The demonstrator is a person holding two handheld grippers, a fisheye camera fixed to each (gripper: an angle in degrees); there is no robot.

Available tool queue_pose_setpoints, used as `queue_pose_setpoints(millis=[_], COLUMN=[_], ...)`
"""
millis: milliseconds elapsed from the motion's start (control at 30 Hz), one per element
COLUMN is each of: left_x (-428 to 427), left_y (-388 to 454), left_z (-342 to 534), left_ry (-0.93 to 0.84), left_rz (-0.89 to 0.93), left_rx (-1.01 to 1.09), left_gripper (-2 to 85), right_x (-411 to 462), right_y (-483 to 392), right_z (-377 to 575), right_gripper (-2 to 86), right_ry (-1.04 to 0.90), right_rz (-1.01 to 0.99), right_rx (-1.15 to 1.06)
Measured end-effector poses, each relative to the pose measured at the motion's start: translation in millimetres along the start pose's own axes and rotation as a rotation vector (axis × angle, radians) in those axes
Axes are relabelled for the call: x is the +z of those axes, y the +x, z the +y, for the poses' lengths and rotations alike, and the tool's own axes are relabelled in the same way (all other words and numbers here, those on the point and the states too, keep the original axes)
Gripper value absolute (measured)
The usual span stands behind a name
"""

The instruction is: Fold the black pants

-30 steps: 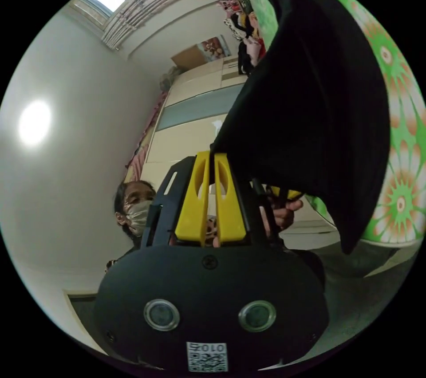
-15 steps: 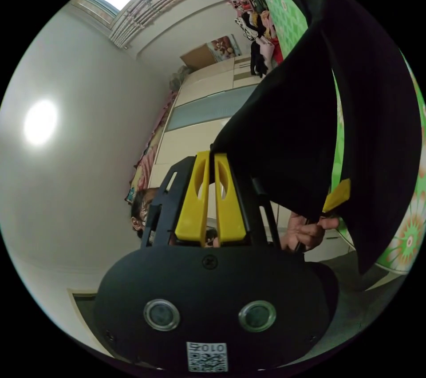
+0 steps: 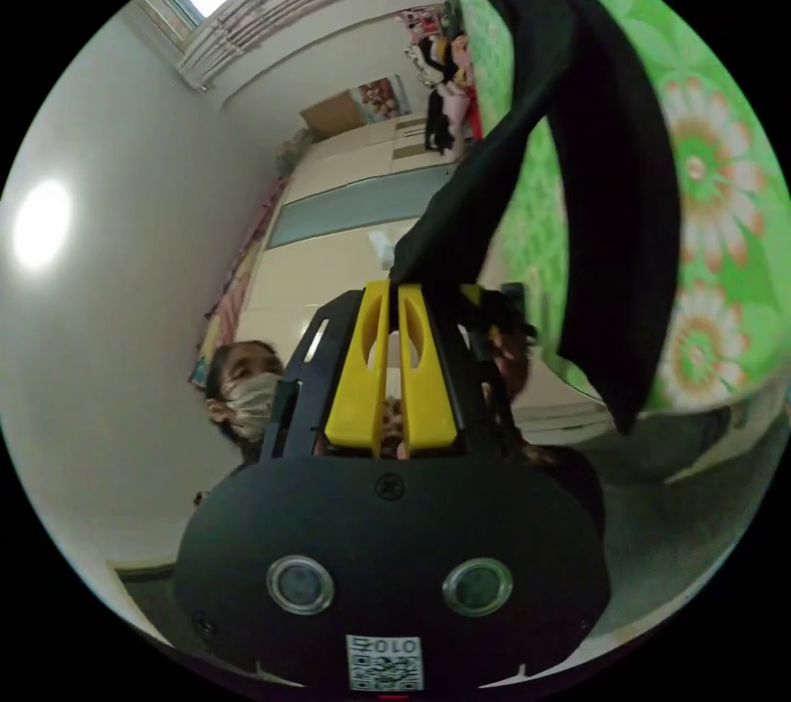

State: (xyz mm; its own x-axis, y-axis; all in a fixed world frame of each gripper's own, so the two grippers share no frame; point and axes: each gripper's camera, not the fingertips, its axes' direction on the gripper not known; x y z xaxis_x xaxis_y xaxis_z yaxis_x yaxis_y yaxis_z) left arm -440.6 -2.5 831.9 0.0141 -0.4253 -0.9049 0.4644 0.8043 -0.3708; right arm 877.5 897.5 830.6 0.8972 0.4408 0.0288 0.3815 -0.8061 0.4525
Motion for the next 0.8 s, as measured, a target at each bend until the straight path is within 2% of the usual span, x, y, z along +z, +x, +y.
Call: queue_pose_setpoints(millis=[67, 133, 200, 367, 433, 500, 633, 733, 800], left_x=[-17.9, -25.7, -28.6, -31.8, -28.1, -8.0, 52.5, 75.1, 71.7], left_y=[40.3, 61.7, 68.5, 47.8, 50.3, 77.0, 154.0, 163.1, 141.9], left_z=[-2.6, -6.0, -10.6, -20.9, -24.7, -33.9, -66.6, -78.1, -77.1], left_ry=[-0.046, -0.087, -0.121, -0.208, -0.189, -0.202, -0.325, -0.407, -0.429], left_rz=[-0.207, -0.357, -0.454, -0.624, -0.548, -0.456, -0.471, -0.476, -0.521], left_rx=[0.064, 0.091, 0.074, -0.064, -0.094, -0.016, 0.213, 0.253, 0.192], left_gripper=[0.6, 0.2, 0.1, -0.1, -0.1, -0.1, -0.1, -0.1, -0.1], right_x=[-8.3, -8.3, -3.1, 5.0, 7.3, 5.6, 2.8, 4.5, 3.9], right_y=[1.6, 11.6, 26.6, 73.1, 54.1, 15.5, -77.4, -83.0, -50.2], right_z=[14.9, 28.0, 34.8, 42.1, 41.0, 35.7, 28.2, 32.1, 34.8], right_gripper=[3.9, 3.6, 3.4, 3.1, 3.0, 2.9, 2.6, 2.6, 2.7], right_ry=[0.002, -0.022, -0.030, 0.012, 0.056, 0.072, 0.064, 0.047, 0.042], right_rz=[0.144, 0.338, 0.417, 0.342, 0.169, 0.102, 0.210, 0.269, 0.329], right_rx=[0.015, 0.052, 0.084, 0.162, 0.044, -0.109, -0.386, -0.393, -0.257])
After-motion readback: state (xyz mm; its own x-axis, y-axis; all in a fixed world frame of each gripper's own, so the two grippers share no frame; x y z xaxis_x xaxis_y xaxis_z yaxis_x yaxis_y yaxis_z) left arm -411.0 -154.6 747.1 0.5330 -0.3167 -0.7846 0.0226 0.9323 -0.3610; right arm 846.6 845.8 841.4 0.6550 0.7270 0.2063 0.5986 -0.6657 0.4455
